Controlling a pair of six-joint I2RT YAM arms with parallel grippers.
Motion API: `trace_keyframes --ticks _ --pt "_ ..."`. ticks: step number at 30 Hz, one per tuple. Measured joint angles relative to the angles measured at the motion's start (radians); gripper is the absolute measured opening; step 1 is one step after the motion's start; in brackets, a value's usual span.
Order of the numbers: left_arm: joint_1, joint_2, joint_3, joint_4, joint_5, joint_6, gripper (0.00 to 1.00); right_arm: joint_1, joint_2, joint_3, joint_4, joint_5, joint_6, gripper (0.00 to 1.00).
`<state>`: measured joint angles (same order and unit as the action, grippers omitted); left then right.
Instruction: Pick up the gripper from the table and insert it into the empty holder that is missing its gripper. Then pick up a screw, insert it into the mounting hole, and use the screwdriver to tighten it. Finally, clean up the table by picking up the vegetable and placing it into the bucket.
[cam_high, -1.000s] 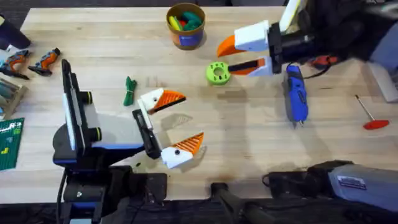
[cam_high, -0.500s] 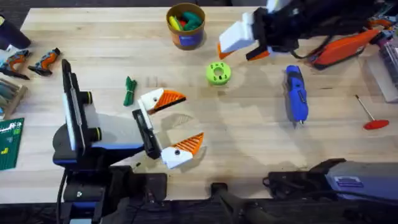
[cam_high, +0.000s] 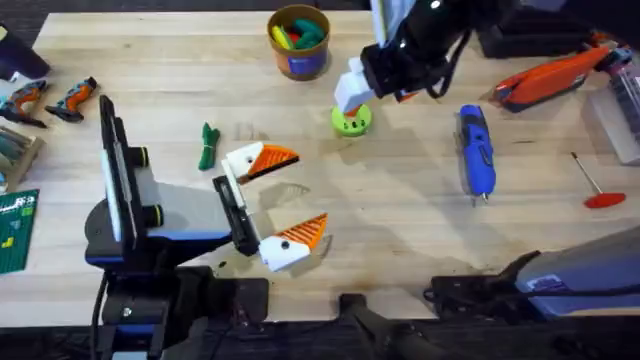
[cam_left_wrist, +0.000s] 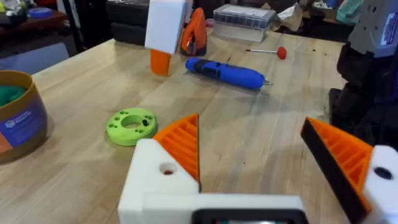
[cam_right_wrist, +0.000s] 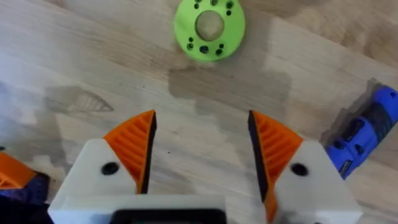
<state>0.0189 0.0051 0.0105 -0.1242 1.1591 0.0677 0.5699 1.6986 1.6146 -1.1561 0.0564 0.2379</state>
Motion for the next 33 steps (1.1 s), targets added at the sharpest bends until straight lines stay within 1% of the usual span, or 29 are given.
trace_keyframes --ticks 9,15,19,26,29,30,31,33 --pt "0.0 0.0 0.0 0.0 0.0 0.0 0.985 0.004 0.061 0.0 0.004 0.053 0.0 0.749" --pt "0.0 0.0 0.0 0.0 0.0 0.0 0.985 0.004 0.112 0.0 0.014 0.058 0.0 0.64" --pt "0.0 0.0 0.0 0.0 0.0 0.0 0.985 0.004 0.153 0.0 0.036 0.059 0.0 0.629" --pt "0.0 0.0 0.0 0.0 0.0 0.0 0.986 0.004 0.2 0.0 0.076 0.059 0.003 0.64" --pt "0.0 0.0 0.0 0.0 0.0 0.0 0.986 0.004 0.205 0.0 0.101 0.059 0.008 0.609" --pt "0.0 0.0 0.0 0.0 0.0 0.0 0.986 0.004 0.207 0.0 0.109 0.059 0.01 0.608" --pt "0.0 0.0 0.0 0.0 0.0 0.0 0.986 0.005 0.209 0.0 0.113 0.059 0.014 0.656" --pt "0.0 0.0 0.0 0.0 0.0 0.0 0.986 0.006 0.216 0.0 0.117 0.059 0.022 0.782"
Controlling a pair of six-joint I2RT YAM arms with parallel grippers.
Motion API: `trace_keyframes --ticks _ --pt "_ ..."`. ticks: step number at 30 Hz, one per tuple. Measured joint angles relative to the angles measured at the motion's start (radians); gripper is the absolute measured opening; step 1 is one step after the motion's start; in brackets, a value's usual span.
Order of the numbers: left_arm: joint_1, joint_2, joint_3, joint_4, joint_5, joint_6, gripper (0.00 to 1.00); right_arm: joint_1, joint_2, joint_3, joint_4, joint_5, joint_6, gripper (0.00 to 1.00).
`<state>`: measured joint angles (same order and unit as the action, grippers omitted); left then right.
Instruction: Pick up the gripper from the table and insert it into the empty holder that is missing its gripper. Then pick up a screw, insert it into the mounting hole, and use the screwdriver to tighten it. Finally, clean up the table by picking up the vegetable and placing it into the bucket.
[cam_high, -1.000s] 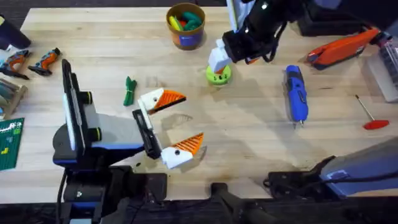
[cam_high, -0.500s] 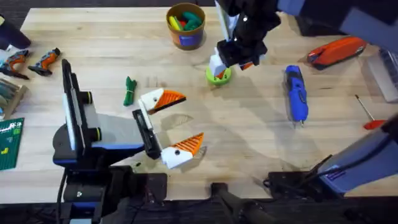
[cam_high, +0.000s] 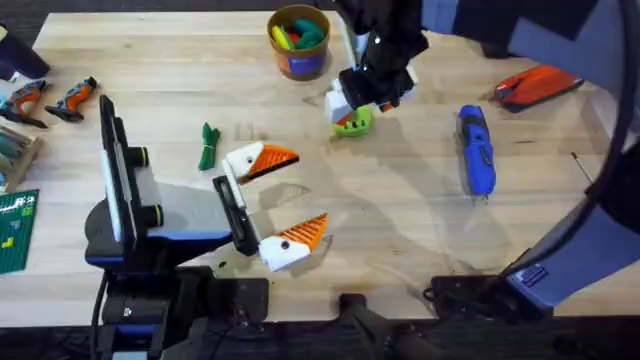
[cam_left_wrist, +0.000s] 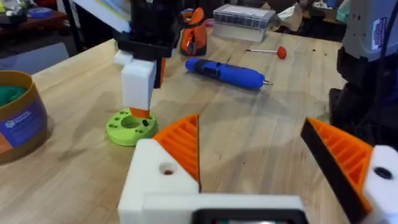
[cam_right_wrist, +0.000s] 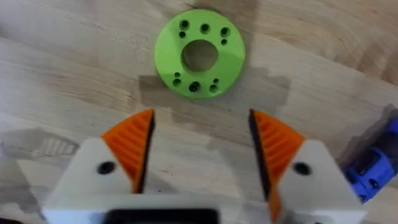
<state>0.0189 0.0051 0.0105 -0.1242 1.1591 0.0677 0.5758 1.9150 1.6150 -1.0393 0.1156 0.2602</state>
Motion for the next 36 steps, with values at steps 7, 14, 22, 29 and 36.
trace_keyframes --ticks 7,14,22,29,36 --pt "0.0 0.0 0.0 0.0 0.0 0.0 0.986 0.0 0.035 -0.002 0.026 0.0 0.002 0.989" --pt "0.0 0.0 0.0 0.0 0.0 0.0 0.986 0.0 0.035 -0.004 0.061 0.0 0.009 0.942" --pt "0.0 0.0 0.0 0.0 0.0 0.0 0.986 0.0 0.05 -0.004 0.061 0.0 0.035 0.863" --pt "0.0 0.0 0.0 0.0 0.0 0.0 0.986 0.0 0.098 -0.006 0.066 0.0 0.051 0.723" --pt "0.0 0.0 0.0 0.0 0.0 0.0 0.986 0.0 0.1 -0.008 0.072 0.0 0.054 0.581"
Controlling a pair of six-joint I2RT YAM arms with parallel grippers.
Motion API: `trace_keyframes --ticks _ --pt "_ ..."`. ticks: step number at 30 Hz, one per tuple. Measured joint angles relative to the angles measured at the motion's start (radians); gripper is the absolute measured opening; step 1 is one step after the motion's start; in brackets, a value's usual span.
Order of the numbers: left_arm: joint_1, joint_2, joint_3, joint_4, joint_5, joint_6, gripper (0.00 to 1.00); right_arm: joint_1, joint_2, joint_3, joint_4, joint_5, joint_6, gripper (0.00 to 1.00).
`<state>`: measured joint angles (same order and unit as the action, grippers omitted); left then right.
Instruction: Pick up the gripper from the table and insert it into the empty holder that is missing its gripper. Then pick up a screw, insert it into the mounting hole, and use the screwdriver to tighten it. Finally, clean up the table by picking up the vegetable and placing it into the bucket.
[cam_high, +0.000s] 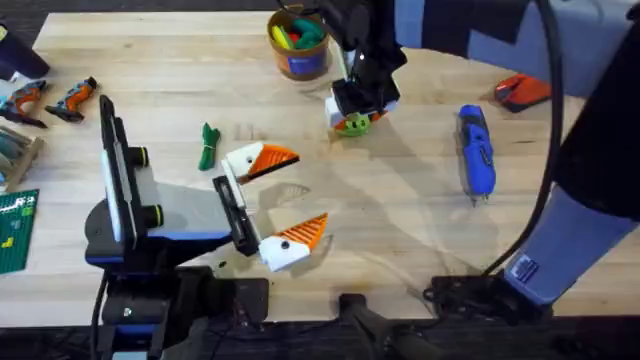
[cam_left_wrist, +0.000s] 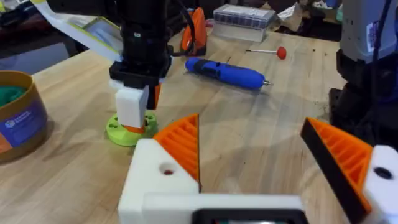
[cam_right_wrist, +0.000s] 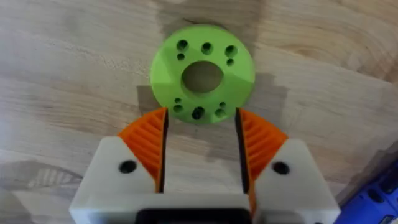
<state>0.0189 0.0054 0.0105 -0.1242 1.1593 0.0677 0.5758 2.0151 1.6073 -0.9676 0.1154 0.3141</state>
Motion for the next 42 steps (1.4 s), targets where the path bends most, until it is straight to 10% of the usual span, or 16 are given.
trace_keyframes --ticks 42 --pt "0.0 0.0 0.0 0.0 0.0 0.0 0.986 0.0 0.01 0.0 0.005 -0.008 0.016 0.289"
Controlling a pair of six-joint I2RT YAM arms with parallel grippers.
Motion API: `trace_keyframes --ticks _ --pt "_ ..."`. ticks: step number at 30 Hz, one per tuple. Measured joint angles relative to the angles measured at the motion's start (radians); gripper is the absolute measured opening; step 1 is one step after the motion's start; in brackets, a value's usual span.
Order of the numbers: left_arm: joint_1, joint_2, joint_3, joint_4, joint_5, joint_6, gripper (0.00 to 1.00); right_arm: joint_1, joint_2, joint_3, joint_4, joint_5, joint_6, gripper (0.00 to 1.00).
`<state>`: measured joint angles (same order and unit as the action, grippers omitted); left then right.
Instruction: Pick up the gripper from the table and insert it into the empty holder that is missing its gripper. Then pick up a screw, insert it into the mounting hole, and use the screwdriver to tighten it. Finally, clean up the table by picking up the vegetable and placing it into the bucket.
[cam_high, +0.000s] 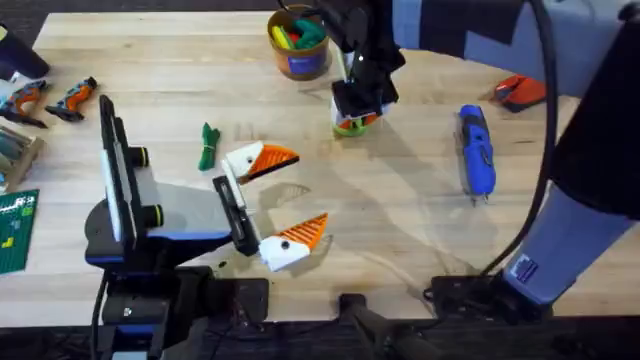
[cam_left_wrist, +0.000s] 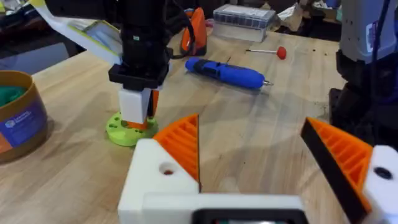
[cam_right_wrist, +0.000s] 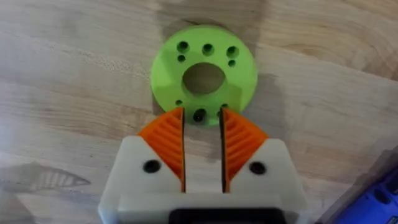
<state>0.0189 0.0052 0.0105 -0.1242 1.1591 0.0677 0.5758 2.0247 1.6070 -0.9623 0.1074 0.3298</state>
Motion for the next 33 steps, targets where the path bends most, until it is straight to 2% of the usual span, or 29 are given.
trace_keyframes --ticks 18,28,33 --pt "0.0 0.0 0.0 0.0 0.0 0.0 0.986 0.008 0.0 0.0 -0.006 0.0 0.0 0.156" --pt "0.0 0.0 0.0 0.0 0.0 0.0 0.986 0.008 0.0 0.0 -0.002 0.0 0.0 0.142" --pt "0.0 0.0 0.0 0.0 0.0 0.0 0.985 0.008 0.014 0.0 0.002 0.001 0.004 0.011"
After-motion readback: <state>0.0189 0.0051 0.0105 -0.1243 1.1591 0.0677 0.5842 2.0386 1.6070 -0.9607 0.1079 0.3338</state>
